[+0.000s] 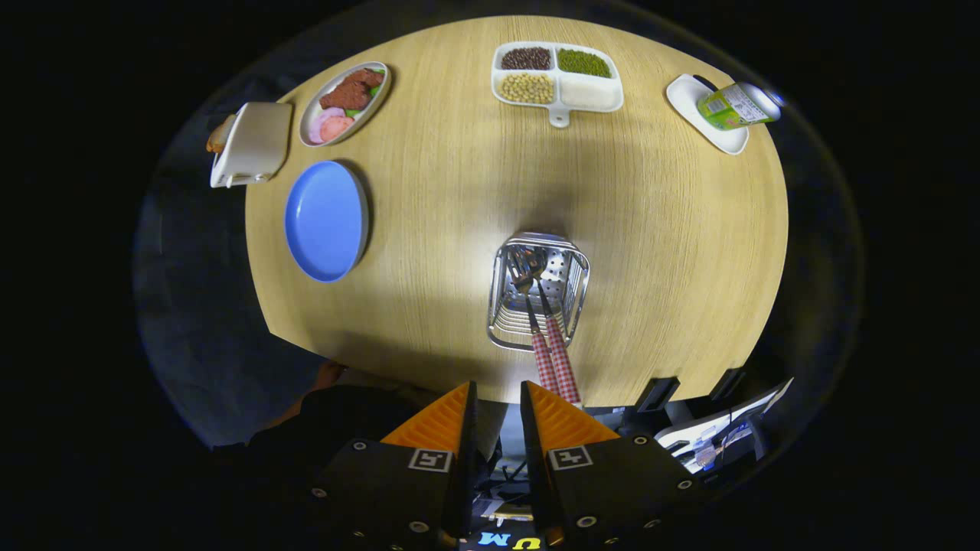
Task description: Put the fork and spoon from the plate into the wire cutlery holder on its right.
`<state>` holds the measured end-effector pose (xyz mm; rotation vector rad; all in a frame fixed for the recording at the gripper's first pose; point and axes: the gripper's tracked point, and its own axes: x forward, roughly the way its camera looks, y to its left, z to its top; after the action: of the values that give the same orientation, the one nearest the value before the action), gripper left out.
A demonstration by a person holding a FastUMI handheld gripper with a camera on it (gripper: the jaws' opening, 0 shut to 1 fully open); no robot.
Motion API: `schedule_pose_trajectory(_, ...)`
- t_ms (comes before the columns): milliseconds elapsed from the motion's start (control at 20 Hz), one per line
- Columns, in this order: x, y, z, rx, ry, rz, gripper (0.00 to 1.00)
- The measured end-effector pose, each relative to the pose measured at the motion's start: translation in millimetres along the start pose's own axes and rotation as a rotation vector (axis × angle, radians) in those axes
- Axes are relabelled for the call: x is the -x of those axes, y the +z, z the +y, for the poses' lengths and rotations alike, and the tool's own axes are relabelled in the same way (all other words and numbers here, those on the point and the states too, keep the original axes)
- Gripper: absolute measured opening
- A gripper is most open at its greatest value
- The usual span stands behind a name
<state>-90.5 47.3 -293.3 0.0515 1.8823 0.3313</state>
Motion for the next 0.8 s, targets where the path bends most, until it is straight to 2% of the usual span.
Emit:
schedule_pose_trajectory(100, 12.7, 7.2, 10.8, -0.015, 0.039, -0.12, 0.41)
schedule_pose_trajectory(250, 37.3, 22.2, -9.2, -0.007, -0.043, -0.316, 0.64)
schedule_pose_trajectory(400, 79.5, 47.6, -4.5, -0.004, -0.052, -0.55, 0.68)
schedule_pose_trajectory(500, 110.9, 60.7, -3.8, 0.028, -0.082, -0.702, 0.78)
schedule_pose_trajectory(550, 124.5, 64.2, -8.8, 0.051, -0.119, -0.786, 0.87)
schedule_pose_trajectory(650, 152.8, 73.0, -6.3, 0.082, -0.157, -0.939, 0.93)
schedule_pose_trajectory(800, 197.9, 77.9, 6.2, 0.117, -0.184, -1.157, 0.97)
